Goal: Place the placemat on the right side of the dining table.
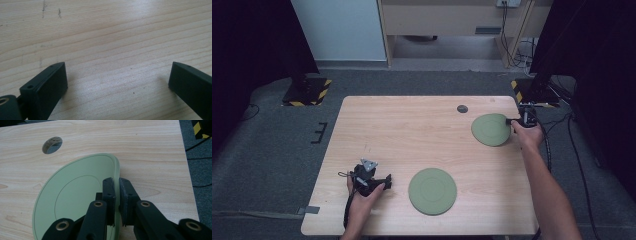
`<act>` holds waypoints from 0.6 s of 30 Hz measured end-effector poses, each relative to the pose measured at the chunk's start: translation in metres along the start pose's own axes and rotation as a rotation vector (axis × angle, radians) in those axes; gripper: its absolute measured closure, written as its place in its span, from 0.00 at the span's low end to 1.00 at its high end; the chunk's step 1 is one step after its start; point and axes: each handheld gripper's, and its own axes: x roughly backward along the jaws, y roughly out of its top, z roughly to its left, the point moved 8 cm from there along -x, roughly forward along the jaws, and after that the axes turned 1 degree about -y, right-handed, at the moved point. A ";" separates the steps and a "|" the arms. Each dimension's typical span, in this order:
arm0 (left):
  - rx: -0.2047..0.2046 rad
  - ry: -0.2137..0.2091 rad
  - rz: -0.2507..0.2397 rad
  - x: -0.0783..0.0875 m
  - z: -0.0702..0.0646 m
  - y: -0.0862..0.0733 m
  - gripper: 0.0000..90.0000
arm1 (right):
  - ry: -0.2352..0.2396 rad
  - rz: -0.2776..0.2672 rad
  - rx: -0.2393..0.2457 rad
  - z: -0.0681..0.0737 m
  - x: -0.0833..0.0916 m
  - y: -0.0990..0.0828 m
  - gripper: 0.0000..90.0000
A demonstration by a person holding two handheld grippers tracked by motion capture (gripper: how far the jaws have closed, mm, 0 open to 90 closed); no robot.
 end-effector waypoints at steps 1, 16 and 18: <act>0.000 0.000 0.000 0.000 0.000 0.000 0.02 | -0.001 0.000 -0.002 -0.001 0.000 -0.001 0.93; -0.001 -0.002 -0.001 0.000 -0.001 0.000 0.02 | -0.017 0.005 -0.014 -0.007 -0.004 -0.006 0.89; -0.002 -0.003 -0.001 0.000 -0.001 0.000 0.02 | -0.020 0.006 -0.015 -0.008 -0.006 -0.008 0.88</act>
